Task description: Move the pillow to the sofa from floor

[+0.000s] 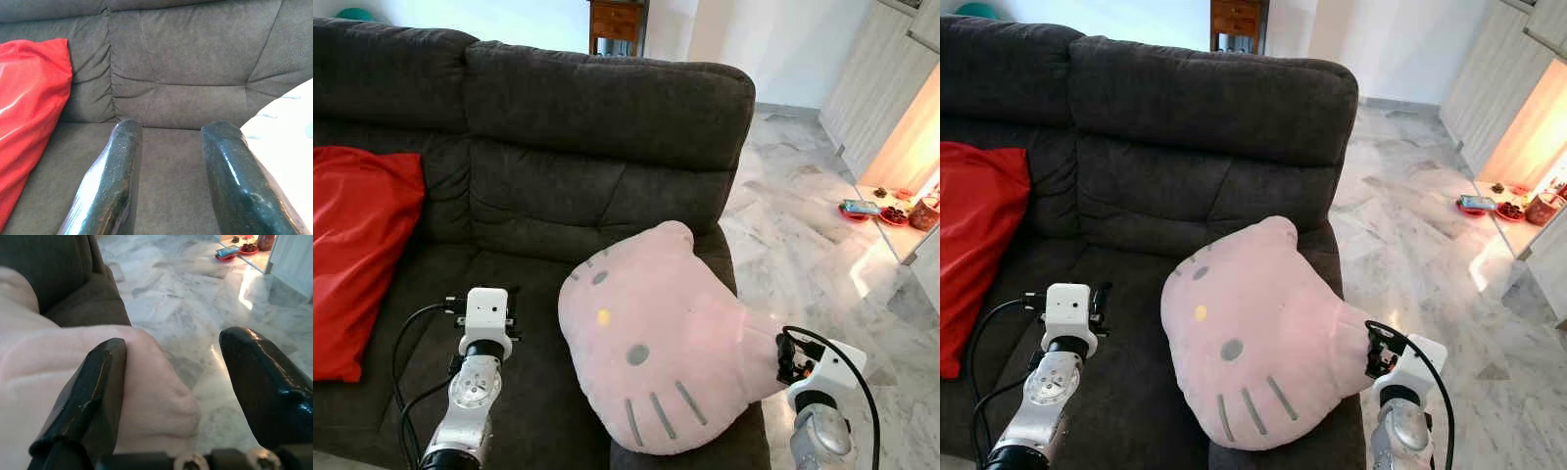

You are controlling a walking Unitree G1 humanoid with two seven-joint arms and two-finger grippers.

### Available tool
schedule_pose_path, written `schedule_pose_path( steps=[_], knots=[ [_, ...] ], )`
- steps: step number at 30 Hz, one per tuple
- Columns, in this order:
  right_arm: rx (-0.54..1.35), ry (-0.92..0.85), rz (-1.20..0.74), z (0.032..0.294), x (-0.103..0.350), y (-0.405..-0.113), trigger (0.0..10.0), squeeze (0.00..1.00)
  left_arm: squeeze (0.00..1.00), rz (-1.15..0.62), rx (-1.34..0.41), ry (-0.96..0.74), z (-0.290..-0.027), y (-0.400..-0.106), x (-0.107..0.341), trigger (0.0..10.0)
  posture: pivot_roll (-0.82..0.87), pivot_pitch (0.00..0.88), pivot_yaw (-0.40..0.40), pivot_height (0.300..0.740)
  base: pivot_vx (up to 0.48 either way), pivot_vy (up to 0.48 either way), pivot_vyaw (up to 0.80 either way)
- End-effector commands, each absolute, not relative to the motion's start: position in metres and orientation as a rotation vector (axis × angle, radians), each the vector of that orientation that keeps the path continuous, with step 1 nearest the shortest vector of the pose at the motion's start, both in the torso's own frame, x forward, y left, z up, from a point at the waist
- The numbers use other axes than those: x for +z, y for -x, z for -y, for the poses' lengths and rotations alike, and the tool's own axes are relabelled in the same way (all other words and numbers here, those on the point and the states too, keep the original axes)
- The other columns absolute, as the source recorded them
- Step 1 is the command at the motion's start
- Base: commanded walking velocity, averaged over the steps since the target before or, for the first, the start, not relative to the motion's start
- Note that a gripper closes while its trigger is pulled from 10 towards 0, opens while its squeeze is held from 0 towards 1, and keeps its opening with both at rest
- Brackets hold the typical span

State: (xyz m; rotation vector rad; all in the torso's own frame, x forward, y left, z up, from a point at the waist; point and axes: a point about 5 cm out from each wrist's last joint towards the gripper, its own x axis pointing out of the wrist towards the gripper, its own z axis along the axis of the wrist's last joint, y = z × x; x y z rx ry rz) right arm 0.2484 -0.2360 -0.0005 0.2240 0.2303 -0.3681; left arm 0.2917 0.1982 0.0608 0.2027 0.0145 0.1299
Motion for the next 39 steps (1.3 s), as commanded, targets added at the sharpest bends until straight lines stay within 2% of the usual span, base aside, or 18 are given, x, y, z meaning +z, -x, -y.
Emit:
schedule_pose_path(
  steps=[1, 5, 10, 18, 21, 23, 24, 26, 31, 36, 39],
  knots=[
    [-0.385, -0.256, -0.166, 0.241, 0.011, -0.256, 10.0, 0.0, 0.0, -0.025, 0.107, -0.204, -0.194, -0.291, 0.059, 10.0, 0.06, 0.0, -0.086, 0.74, 0.0, 0.0, 0.0],
    [-0.374, -0.223, -0.071, 0.243, 0.032, -0.267, 10.0, 0.0, 0.0, -0.023, 0.105, -0.202, -0.194, -0.291, 0.059, 10.0, 0.05, 0.0, -0.088, 0.74, 0.0, 0.0, 0.0],
    [-0.495, -0.16, -0.06, 0.267, 0.037, -0.263, 10.0, 0.0, 0.0, -0.02, 0.109, -0.197, -0.193, -0.291, 0.06, 10.0, 0.05, 0.0, -0.089, 0.74, 0.0, 0.0, 0.0],
    [-0.629, -0.022, -0.183, 0.29, 0.024, -0.246, 10.0, 0.0, 0.0, -0.019, 0.113, -0.195, -0.193, -0.292, 0.06, 10.0, 0.06, 0.0, -0.091, 0.74, 0.0, 0.0, 0.0],
    [-0.663, 0.047, -0.3, 0.293, 0.01, -0.238, 10.0, 0.0, 0.0, -0.021, 0.114, -0.196, -0.193, -0.291, 0.059, 10.0, 0.06, 0.0, -0.091, 0.74, 0.0, 0.0, 0.0],
    [-0.632, 0.084, -0.422, 0.289, -0.006, -0.231, 10.0, 0.0, 0.0, -0.022, 0.116, -0.197, -0.193, -0.292, 0.059, 10.0, 0.06, 0.0, -0.091, 0.74, 0.0, 0.0, 0.0],
    [-0.632, 0.084, -0.422, 0.289, -0.006, -0.231, 10.0, 0.0, 0.0, -0.022, 0.116, -0.197, -0.193, -0.292, 0.059, 10.0, 0.06, 0.0, -0.091, 0.74, 0.0, 0.0, 0.0],
    [-0.539, 0.1, -0.558, 0.275, -0.024, -0.225, 10.0, 0.0, 0.0, -0.022, 0.117, -0.198, -0.193, -0.293, 0.06, 10.0, 0.06, 0.0, -0.09, 0.74, 0.0, 0.0, 0.0],
    [-0.449, 0.095, -0.677, 0.26, -0.041, -0.217, 10.0, 0.0, 0.0, -0.023, 0.118, -0.201, -0.194, -0.293, 0.06, 10.0, 0.06, 0.0, -0.09, 0.74, 0.0, 0.0, 0.0],
    [-0.209, -0.012, -0.777, 0.223, -0.058, -0.212, 10.0, 0.0, 0.0, -0.023, 0.117, -0.202, -0.194, -0.293, 0.06, 10.0, 0.05, 0.0, -0.088, 0.74, 0.0, 0.0, 0.0],
    [-0.131, -0.044, -0.789, 0.21, -0.061, -0.211, 10.0, 0.0, 0.0, -0.023, 0.115, -0.202, -0.193, -0.293, 0.06, 10.0, 0.06, 0.0, -0.09, 0.74, 0.0, 0.0, 0.0]
  ],
)
